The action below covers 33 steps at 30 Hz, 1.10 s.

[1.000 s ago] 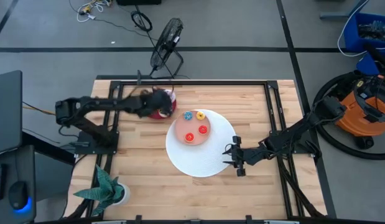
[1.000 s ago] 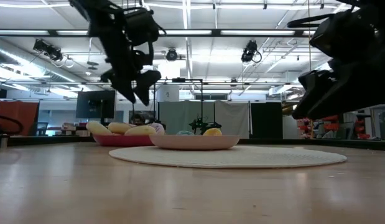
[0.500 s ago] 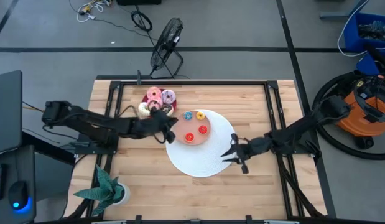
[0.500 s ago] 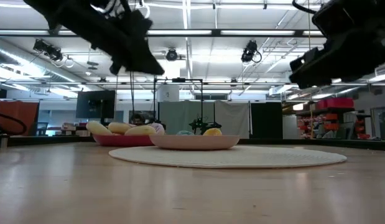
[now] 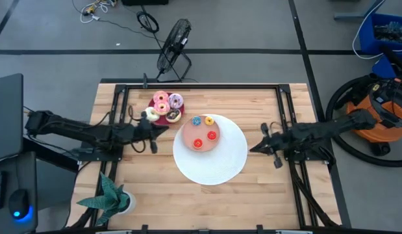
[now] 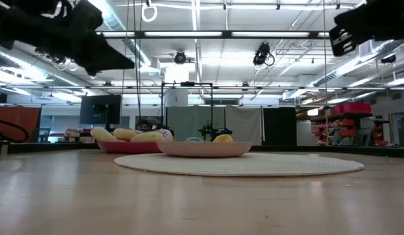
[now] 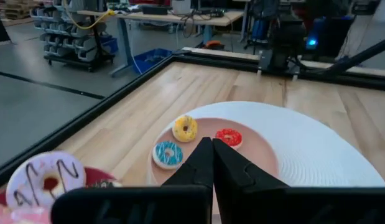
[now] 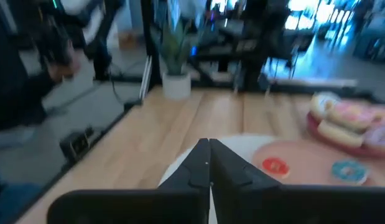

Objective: Pick & Place donuts
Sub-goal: Return to Home Position

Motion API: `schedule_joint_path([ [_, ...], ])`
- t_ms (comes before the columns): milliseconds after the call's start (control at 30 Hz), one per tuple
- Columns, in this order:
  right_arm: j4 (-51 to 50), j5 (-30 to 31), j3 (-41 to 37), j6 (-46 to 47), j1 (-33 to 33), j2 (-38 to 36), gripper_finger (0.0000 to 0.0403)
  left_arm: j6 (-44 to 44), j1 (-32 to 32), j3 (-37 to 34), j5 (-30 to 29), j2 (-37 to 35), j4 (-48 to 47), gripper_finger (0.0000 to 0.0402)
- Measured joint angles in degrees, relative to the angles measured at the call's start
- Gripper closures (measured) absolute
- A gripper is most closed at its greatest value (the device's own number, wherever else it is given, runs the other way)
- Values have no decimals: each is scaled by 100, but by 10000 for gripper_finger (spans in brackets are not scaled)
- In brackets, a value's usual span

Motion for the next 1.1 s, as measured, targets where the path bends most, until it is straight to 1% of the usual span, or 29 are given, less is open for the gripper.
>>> schedule_joint_path([
  [100,-26,-14,-106,15,-133,-583,396,-83,21,-400,74,-524,69,398],
  [233,36,-27,-500,16,-350,-1005,399,11,23,-803,218,-1198,123,398],
  [400,788,-493,-1005,20,-757,-1252,400,315,30,-1100,387,-2135,55,398],
  [500,913,-809,-1124,5,-1084,-1322,400,360,188,-1130,502,-2718,-474,399],
  [633,991,-1505,-1144,62,-1473,-1376,400,232,606,-1130,800,-3489,-1312,399],
  [700,977,-1637,-1145,120,-1624,-1385,400,159,808,-1130,1082,-3850,-1645,399],
  [800,885,-1671,-1145,154,-1775,-1385,401,179,1058,-1132,1599,-4346,-1933,399],
  [833,831,-1716,-1145,154,-1813,-1386,401,225,1132,-1132,1720,-4473,-2020,399],
  [933,1040,-1938,-1286,187,-1914,-1388,401,309,1325,-1147,1818,-4442,-2096,399],
  [1000,1307,-1964,-1466,305,-1993,-1411,401,280,1431,-1226,1848,-4440,-1936,399],
  [1100,1120,-1862,-1464,311,-2174,-1445,401,185,1497,-1474,1882,-4441,-1528,399],
])
